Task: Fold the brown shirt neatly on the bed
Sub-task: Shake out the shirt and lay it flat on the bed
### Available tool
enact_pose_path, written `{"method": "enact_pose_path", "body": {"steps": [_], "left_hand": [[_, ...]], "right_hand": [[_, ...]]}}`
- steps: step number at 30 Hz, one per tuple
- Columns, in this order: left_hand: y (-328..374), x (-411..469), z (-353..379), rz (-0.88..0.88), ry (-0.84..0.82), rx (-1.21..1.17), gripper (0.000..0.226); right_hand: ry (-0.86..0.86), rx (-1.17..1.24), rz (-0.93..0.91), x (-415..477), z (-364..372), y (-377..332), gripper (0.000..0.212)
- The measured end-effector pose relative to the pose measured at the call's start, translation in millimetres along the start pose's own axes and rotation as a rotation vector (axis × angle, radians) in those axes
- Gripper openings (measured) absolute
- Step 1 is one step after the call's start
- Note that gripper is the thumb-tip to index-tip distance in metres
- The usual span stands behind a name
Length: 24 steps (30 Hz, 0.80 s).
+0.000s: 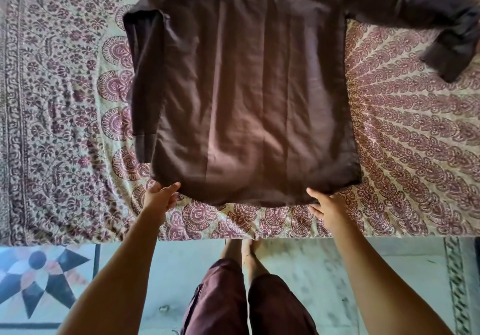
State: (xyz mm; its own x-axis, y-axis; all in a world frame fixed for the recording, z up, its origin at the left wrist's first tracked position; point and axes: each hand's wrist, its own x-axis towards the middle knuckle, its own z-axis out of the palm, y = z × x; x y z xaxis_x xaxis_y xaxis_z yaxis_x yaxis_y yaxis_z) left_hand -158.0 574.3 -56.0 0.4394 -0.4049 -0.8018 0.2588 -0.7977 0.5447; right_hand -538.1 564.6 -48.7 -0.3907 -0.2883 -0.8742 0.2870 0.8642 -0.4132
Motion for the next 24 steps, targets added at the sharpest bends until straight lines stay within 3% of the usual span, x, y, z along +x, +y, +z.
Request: {"method": "enact_pose_path", "body": {"steps": [4, 6, 8, 9, 11, 13, 15, 17, 20, 24], "left_hand": [[-3, 0, -1, 0.04, 0.118, 0.118, 0.034], [-1, -2, 1, 0.063, 0.156, 0.239, 0.027], [-2, -9, 4, 0.16, 0.269, 0.539, 0.029], [-4, -15, 6, 0.248, 0.35, 0.67, 0.035], [-9, -28, 11, 0.548, 0.364, 0.845, 0.032], [-18, -36, 20, 0.894, 0.105, 1.001, 0.022], [-31, -40, 32, 1.152, -0.174, 1.187, 0.023], [-38, -41, 45, 1.253, -0.293, 1.316, 0.034], [-36, -42, 59, 1.211, -0.293, 1.36, 0.043], [-24, -44, 68, 1.165, -0.34, 1.513, 0.029]], "right_hand": [[0.072, -0.016, -0.029, 3, 0, 8, 0.017], [0.156, -0.162, -0.098, 1, 0, 11, 0.033], [0.306, -0.493, -0.22, -7, -1, 17, 0.049], [0.406, -0.66, -0.335, -13, -1, 22, 0.051], [0.473, -0.883, -0.765, -24, 3, 31, 0.041], [0.247, -1.118, -1.237, -29, 9, 40, 0.029], [0.004, -1.37, -1.485, -23, 17, 50, 0.033], [-0.073, -1.485, -1.508, -21, 29, 50, 0.038], [-0.094, -1.526, -1.481, -18, 41, 44, 0.037], [-0.201, -1.341, -1.324, -15, 38, 36, 0.02]]}}
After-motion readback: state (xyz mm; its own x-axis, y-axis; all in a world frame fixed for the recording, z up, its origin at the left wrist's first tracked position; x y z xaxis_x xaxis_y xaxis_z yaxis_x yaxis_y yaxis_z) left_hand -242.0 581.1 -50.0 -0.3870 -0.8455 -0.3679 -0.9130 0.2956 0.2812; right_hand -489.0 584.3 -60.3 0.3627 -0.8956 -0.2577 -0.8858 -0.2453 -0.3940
